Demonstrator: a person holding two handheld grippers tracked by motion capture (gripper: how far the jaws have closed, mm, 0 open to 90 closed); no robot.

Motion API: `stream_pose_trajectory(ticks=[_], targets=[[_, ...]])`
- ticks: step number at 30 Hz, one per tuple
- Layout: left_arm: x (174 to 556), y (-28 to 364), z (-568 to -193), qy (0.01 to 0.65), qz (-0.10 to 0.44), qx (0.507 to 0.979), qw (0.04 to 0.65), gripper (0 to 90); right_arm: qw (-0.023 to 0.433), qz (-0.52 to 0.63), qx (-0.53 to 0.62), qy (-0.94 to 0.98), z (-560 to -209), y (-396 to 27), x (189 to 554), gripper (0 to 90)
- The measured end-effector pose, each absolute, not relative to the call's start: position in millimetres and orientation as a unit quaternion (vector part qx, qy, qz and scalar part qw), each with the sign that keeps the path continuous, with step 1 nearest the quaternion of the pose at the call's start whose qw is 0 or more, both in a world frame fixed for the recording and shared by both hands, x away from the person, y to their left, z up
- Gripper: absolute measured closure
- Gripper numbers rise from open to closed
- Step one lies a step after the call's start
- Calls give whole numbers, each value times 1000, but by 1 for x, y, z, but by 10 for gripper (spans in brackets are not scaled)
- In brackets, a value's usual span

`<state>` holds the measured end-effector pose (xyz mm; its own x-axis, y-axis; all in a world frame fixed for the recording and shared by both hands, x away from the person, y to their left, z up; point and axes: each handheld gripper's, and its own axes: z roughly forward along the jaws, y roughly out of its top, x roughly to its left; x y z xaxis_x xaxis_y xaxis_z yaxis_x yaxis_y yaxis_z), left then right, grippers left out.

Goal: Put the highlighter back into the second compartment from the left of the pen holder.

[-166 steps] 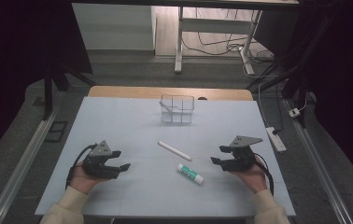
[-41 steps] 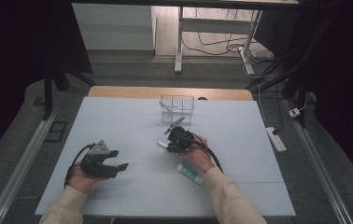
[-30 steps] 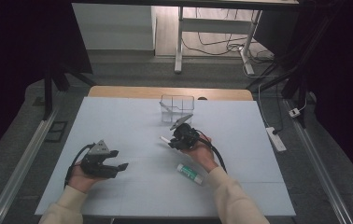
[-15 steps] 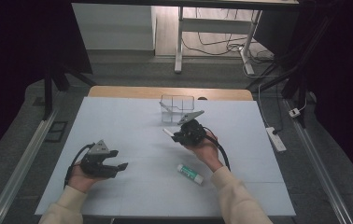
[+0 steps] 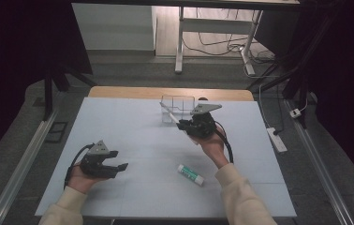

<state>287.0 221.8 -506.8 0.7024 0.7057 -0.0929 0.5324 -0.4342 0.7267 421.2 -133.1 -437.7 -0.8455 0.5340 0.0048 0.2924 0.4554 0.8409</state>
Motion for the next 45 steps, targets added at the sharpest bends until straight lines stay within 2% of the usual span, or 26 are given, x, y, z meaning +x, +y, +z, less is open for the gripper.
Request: stream_pose_trajectory(ticks=[18,45], targets=[[286,226,-504,370,115,834,393,319,143,528,276,790,-398,-134,452,776],[285,229,-503,371,115,831,397,319,156,554,303,759,-400,-128,490,776]])
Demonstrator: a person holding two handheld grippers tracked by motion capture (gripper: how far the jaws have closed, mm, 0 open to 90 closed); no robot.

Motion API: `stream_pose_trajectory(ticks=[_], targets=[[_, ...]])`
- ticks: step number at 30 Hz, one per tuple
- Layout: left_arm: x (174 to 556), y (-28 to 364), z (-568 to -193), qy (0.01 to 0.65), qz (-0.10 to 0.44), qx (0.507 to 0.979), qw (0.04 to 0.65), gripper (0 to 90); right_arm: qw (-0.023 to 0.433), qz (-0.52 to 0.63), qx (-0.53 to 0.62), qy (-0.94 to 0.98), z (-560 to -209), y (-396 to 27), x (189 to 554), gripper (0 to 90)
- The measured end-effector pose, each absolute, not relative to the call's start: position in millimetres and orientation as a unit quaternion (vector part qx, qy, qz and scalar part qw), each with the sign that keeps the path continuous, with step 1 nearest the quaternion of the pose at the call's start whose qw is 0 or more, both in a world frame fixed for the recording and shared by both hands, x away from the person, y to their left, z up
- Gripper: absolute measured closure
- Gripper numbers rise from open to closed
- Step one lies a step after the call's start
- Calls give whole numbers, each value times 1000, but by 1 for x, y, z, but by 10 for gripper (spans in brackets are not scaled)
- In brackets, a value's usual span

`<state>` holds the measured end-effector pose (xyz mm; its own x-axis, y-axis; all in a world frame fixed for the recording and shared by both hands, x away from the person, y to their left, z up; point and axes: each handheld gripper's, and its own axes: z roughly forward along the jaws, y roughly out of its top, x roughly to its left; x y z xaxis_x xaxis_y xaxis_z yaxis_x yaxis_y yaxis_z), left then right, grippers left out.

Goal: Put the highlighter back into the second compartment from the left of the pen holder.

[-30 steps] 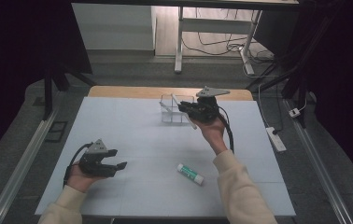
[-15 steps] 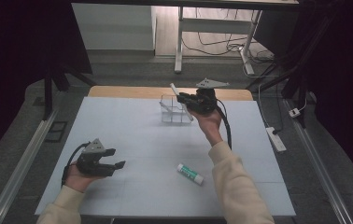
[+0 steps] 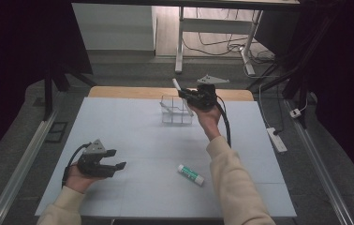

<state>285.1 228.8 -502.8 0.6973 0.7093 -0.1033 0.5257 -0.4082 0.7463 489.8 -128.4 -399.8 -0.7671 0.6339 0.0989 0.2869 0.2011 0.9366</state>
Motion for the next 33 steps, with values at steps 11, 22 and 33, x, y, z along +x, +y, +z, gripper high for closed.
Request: stream_pose_trajectory(ticks=[11,22,33], targets=[[286,229,-503,372,114,831,398,316,161,562,315,747,-400,-130,497,775],[286,228,-502,369,115,833,396,318,169,560,323,744,-403,-126,508,776],[288,230,-503,371,112,830,401,316,175,564,327,738,-413,-117,526,775]])
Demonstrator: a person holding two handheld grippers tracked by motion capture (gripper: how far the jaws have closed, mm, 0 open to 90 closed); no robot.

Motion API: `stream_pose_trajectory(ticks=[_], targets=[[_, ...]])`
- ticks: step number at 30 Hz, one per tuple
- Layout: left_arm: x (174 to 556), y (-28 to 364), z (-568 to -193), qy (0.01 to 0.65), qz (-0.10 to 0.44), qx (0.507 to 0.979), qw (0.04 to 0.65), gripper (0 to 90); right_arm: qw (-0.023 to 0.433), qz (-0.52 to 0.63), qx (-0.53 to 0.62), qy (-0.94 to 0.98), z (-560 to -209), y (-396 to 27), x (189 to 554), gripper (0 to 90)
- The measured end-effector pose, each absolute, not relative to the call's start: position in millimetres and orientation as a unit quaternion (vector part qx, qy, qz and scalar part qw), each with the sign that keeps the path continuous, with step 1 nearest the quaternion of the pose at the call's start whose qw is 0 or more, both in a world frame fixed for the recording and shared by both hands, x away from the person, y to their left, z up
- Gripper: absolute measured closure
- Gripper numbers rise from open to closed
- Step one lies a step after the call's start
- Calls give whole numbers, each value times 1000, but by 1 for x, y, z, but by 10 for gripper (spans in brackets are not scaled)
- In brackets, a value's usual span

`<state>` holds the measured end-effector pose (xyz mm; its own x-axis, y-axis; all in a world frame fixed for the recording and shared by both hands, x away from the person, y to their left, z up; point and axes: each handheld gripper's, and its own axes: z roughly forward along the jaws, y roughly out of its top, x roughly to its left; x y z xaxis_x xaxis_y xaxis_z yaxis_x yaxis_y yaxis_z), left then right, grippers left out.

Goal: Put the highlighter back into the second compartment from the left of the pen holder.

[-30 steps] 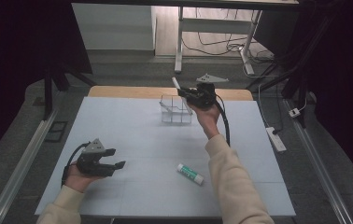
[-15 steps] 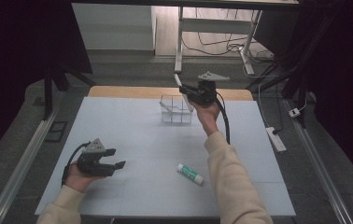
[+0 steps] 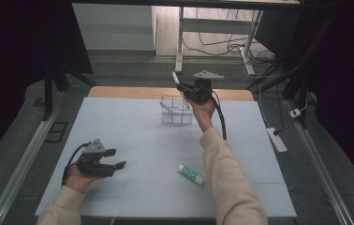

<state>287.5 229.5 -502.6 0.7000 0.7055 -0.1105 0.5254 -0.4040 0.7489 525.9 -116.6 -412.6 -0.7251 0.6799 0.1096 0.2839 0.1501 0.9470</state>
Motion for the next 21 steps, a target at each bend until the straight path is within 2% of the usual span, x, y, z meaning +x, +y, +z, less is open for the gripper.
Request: stream_pose_trajectory(ticks=[21], targets=[[290,230,-504,370,112,833,396,314,169,583,338,719,-435,-101,545,775]])
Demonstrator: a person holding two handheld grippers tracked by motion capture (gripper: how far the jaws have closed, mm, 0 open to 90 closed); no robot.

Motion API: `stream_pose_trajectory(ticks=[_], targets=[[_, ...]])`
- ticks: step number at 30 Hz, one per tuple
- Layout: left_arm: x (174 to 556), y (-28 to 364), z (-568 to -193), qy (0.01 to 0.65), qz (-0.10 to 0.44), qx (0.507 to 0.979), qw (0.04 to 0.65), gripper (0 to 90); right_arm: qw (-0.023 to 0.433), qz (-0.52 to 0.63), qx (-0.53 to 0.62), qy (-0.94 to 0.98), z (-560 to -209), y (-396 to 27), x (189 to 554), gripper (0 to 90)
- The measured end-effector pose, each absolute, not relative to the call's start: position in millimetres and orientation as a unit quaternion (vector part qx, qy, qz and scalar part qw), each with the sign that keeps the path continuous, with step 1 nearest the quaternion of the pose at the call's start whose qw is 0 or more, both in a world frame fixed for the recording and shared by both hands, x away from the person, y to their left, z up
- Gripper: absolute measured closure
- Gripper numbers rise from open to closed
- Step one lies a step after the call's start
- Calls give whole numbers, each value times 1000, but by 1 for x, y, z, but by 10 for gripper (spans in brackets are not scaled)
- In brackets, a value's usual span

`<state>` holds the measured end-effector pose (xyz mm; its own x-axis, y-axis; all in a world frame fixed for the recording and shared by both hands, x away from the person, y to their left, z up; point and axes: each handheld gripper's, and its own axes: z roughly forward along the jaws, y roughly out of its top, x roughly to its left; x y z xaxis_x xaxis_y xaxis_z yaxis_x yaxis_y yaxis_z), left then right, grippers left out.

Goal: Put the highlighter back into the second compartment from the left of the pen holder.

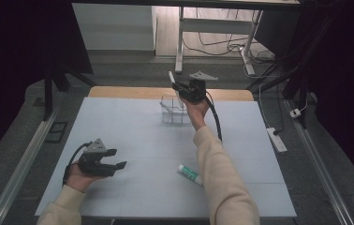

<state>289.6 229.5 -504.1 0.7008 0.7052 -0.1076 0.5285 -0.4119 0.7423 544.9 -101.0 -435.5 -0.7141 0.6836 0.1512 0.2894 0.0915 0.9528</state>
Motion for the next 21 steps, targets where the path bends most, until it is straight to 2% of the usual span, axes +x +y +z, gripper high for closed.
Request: stream_pose_trajectory(ticks=[10,12,14,21], targets=[[290,231,-505,374,111,832,396,314,173,582,343,717,-443,-98,550,763],[290,231,-505,373,111,832,396,314,173,575,349,719,-444,-99,550,662],[290,230,-505,373,111,832,396,314,165,574,355,719,-444,-102,549,613],[289,229,-504,369,113,835,392,313,149,567,341,735,-438,-108,541,563]])
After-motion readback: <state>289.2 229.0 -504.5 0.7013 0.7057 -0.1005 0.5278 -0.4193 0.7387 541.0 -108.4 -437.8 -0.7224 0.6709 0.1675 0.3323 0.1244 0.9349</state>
